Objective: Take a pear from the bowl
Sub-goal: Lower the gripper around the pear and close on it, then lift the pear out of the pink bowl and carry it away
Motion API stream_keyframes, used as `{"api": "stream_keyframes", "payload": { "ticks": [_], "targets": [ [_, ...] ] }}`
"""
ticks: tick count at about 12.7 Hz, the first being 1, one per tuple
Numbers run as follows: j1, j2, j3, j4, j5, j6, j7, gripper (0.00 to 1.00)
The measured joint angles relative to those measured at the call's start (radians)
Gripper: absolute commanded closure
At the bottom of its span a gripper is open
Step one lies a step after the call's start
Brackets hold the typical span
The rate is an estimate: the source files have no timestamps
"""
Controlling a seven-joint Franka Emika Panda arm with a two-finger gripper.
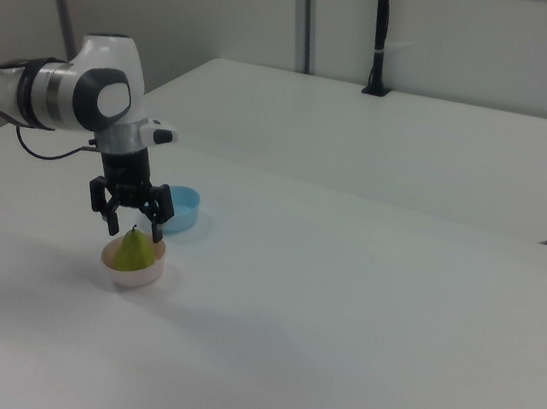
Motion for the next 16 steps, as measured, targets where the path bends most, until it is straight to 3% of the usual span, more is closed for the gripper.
{"api": "stream_keyframes", "payload": {
  "ticks": [4, 8, 11, 16],
  "targets": [
    [0.018, 0.046, 0.0, 0.0, 0.0, 0.036, 0.001, 0.11],
    [0.029, 0.079, 0.001, 0.0, 0.0, 0.067, 0.001, 0.27],
    [0.037, 0.092, 0.001, 0.0, 0.001, 0.073, 0.001, 0.63],
    [0.048, 0.091, 0.001, 0.005, 0.001, 0.073, 0.002, 0.66]
  ]
}}
